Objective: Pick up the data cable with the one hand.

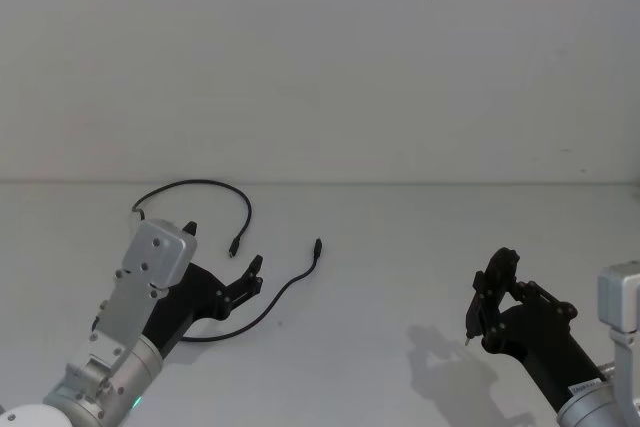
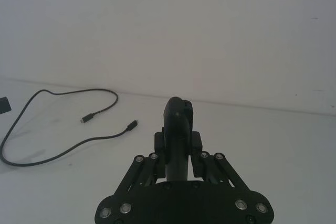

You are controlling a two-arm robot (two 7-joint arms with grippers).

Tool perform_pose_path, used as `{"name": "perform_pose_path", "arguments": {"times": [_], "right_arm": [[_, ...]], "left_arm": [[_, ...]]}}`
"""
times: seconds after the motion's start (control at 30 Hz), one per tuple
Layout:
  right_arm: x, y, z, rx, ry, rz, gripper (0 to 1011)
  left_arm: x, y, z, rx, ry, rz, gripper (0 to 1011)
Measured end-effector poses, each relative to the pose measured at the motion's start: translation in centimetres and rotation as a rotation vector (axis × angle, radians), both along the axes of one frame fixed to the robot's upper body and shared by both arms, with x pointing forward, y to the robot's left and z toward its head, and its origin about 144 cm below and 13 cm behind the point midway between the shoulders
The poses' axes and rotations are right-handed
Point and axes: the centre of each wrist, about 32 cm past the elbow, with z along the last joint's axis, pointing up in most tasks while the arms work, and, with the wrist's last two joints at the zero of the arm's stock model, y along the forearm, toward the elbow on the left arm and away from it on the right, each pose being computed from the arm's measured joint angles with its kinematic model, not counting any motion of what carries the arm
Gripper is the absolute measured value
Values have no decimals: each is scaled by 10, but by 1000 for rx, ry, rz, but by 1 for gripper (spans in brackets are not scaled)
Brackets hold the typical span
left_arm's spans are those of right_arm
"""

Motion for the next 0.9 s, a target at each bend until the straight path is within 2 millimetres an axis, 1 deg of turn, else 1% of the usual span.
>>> {"name": "perform_pose_path", "arguments": {"times": [0.9], "right_arm": [[0,0,0,0,0,0,263]], "left_arm": [[0,0,0,0,0,0,1001]]}}
